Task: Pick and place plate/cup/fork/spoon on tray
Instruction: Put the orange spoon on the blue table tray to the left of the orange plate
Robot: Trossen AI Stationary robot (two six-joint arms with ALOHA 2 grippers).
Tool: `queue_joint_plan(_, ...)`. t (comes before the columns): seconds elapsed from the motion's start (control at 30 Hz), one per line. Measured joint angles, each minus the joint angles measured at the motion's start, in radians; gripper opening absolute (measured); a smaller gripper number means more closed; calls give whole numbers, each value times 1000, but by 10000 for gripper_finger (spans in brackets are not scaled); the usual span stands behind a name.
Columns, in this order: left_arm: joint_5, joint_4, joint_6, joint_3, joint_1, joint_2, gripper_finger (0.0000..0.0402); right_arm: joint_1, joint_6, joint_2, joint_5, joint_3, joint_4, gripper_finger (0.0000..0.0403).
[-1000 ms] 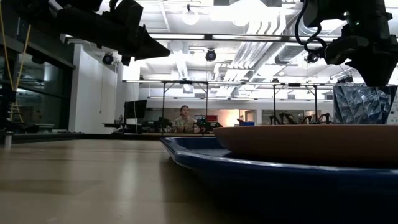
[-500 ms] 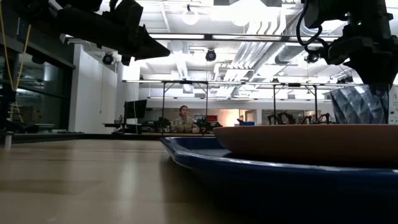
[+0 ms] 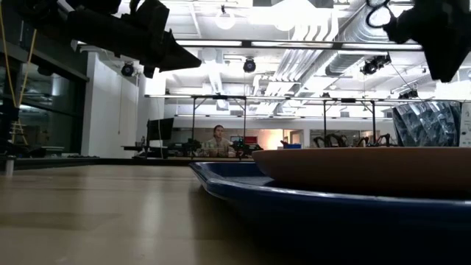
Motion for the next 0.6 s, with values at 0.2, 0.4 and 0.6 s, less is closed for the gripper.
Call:
queue_joint_plan(0.2,0,-7,0,0,0,0,1,177,7,-90,89,-32,239,146)
queue_joint_plan(0.4,0,-6,0,0,0,0,1,367,-275,-97,375,-86,746,146)
queue_joint_plan(0.6,0,-5,-2,0,0,0,1,441,-703,-25,603,-131,1202,146)
